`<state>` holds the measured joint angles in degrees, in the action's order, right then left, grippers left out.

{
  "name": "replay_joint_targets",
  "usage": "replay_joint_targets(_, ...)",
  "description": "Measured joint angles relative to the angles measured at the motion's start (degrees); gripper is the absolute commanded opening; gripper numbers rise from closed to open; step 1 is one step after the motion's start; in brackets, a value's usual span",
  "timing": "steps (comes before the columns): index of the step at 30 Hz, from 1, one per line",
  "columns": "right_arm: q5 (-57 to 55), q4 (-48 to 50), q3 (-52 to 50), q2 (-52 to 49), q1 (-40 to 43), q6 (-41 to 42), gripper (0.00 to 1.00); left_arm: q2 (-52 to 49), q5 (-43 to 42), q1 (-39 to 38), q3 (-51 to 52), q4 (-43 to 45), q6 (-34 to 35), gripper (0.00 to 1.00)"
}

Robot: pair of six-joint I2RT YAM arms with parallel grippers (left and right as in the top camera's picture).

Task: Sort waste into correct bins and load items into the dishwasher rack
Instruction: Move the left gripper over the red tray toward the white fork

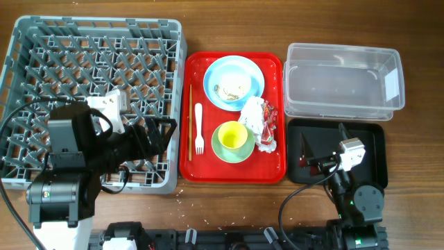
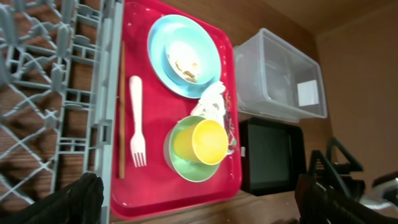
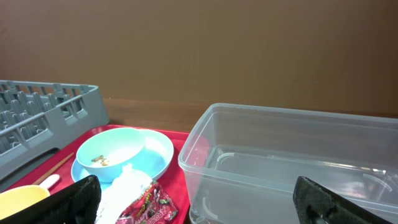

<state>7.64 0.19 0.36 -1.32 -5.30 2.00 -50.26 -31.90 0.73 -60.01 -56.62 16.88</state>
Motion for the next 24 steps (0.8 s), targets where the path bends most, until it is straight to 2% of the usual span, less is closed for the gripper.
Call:
replay_joint_targets(1,0.0,0.0,0.0,0.0,0.0,0.0,1.00,0.0,-0.2,0.0,0.0,-0.5,0.2,0.84)
replay_joint_targets(2,0.0,0.0,0.0,0.0,0.0,0.0,1.00,0.0,-0.1,0.0,-0.1,-1.7,0.2,0.81)
replay_joint_targets(4,0.0,0.0,0.0,0.0,0.0,0.0,1.00,0.0,1.2,0.0,-0.1,-4.5,0.3,0.67)
replay_joint_targets(7,0.0,0.0,0.0,0.0,0.0,0.0,1.00,0.0,5.4,-2.0,-0.2,-6.3,0.5,0.21)
replay_joint_targets(10,0.0,0.0,0.0,0.0,0.0,0.0,1.00,0.0,10.5,-8.9,-0.2,-5.8,0.9,0.11)
replay_joint_targets(12,0.0,0.0,0.0,0.0,0.0,0.0,1.00,0.0,14.8,-13.4,-0.2,-5.3,3.1,0.12)
replay_joint_targets(13,0.0,0.0,0.0,0.0,0.0,0.0,1.00,0.0,17.5,-16.3,-0.2,-4.9,4.4,0.22)
replay_joint_targets(14,0.0,0.0,0.0,0.0,0.0,0.0,1.00,0.0,19.7,-19.2,-0.2,-4.1,5.9,0.20)
replay_joint_targets(15,0.0,0.0,0.0,0.0,0.0,0.0,1.00,-0.1,21.2,-21.9,-0.2,-2.6,6.6,0.33)
replay_joint_targets(16,0.0,0.0,0.0,0.0,0.0,0.0,1.00,-0.2,22.1,-23.6,-0.2,-1.7,6.6,0.57)
replay_joint_targets(17,0.0,0.0,0.0,0.0,0.0,0.0,1.00,-0.2,22.7,-24.1,-0.2,-1.1,6.8,0.57)
replay_joint_targets(18,0.0,0.0,0.0,0.0,0.0,0.0,1.00,-0.2,23.1,-24.2,-0.2,-0.6,6.7,0.52)
replay_joint_targets(19,0.0,0.0,0.0,0.0,0.0,0.0,1.00,-0.2,23.1,-24.3,-0.2,0.6,7.4,0.21)
replay_joint_targets(20,0.0,0.0,0.0,0.0,0.0,0.0,1.00,-0.3,23.1,-24.5,-0.2,0.8,7.6,0.10)
replay_joint_targets(21,0.0,0.0,0.0,0.0,0.0,0.0,1.00,-1.4,23.1,-25.2,-0.2,0.9,8.4,0.05)
replay_joint_targets(24,0.0,0.0,0.0,0.0,0.0,0.0,1.00,-6.7,23.1,-27.2,-0.2,1.0,10.6,0.04)
